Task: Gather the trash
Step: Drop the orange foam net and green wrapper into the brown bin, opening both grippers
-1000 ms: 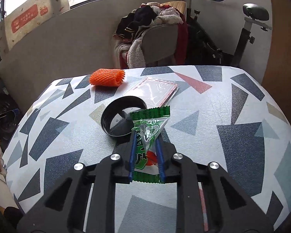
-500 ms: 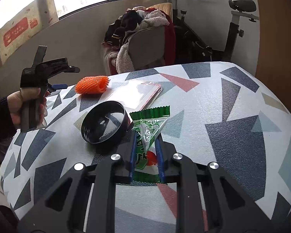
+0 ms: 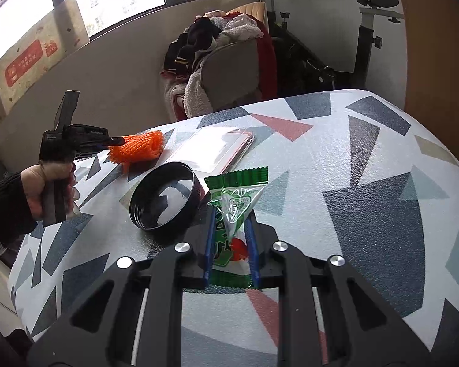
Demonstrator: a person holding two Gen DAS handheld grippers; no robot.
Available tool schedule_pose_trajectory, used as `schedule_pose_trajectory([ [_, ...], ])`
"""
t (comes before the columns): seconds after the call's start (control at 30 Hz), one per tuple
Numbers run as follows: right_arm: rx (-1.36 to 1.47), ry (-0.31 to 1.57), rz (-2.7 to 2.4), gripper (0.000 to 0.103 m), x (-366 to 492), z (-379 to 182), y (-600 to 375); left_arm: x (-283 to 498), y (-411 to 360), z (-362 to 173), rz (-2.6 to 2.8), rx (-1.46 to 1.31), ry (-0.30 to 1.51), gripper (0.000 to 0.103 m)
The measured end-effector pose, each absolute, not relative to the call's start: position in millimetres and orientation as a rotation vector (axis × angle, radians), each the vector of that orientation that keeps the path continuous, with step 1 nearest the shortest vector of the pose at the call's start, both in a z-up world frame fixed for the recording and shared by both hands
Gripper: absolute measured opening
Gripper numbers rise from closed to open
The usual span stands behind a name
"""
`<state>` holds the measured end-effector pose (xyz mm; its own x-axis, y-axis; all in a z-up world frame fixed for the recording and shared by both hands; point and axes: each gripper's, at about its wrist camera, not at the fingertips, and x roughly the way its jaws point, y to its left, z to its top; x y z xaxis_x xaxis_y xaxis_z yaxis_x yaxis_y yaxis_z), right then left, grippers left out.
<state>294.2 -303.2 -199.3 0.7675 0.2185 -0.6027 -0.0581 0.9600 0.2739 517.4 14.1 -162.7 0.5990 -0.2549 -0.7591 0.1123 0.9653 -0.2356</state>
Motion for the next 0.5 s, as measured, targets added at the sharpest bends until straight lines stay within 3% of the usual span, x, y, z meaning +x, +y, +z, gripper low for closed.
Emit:
schedule_pose_trajectory([
  [0.27,0.171,0.677,0.226,0.022,265,-158,-284,387,22,-99,-0.341,-0.081,0.855,0.011],
  [0.5,0.2,0.636,0.289,0.022,191,-117,-264,252,25,-75,-0.404,-0.05,0.819,0.011],
])
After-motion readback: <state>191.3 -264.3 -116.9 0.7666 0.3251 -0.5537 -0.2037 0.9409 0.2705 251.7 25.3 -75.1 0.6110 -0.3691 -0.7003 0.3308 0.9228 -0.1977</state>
